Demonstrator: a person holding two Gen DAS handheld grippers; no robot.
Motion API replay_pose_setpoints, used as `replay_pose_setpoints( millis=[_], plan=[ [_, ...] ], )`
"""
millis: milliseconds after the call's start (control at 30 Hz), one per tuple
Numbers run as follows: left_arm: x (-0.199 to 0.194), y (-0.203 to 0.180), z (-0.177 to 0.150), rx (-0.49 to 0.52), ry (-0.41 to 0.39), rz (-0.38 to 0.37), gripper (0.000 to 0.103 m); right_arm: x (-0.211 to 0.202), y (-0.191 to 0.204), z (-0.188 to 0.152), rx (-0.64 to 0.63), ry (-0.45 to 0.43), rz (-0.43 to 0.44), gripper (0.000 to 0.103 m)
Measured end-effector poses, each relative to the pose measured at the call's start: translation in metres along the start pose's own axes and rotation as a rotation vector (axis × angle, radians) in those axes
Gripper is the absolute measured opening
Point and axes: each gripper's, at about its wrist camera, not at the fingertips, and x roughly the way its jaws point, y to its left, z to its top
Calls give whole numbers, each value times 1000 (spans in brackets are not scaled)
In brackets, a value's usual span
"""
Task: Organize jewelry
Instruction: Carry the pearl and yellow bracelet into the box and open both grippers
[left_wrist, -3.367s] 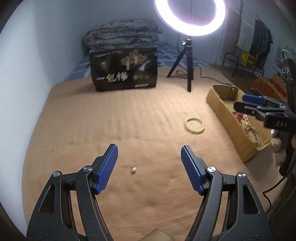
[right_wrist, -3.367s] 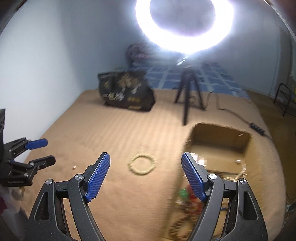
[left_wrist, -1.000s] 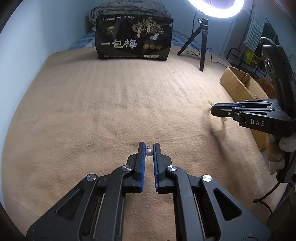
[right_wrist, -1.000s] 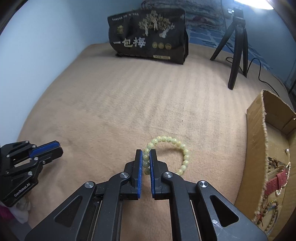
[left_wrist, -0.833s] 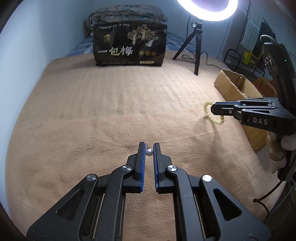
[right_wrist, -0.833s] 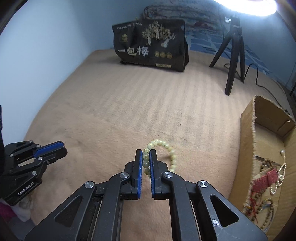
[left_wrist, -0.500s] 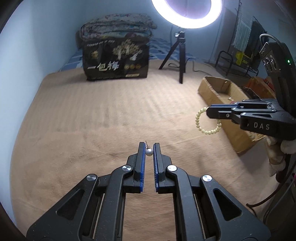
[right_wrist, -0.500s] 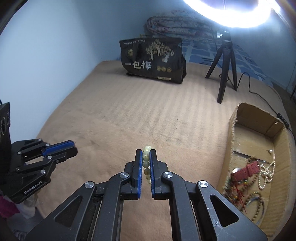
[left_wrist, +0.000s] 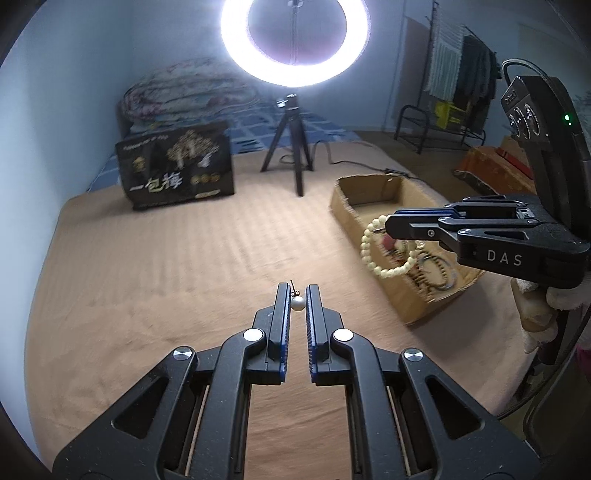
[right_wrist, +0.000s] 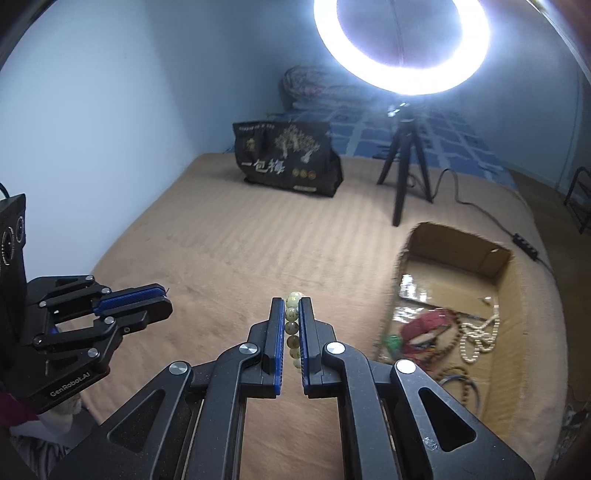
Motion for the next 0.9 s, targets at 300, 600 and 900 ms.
replay_pose_setpoints(
  millis=[300, 600, 900],
  plan=[
    [7, -47, 21, 56, -16, -60, 6, -39, -43, -3, 39, -47, -74, 6],
    [32, -85, 36, 91, 2, -110, 6, -53, -91, -1, 108, -76, -146, 6],
    [66, -114, 48, 127, 13, -128, 6, -38, -131, 3, 157, -76, -177, 6]
  ],
)
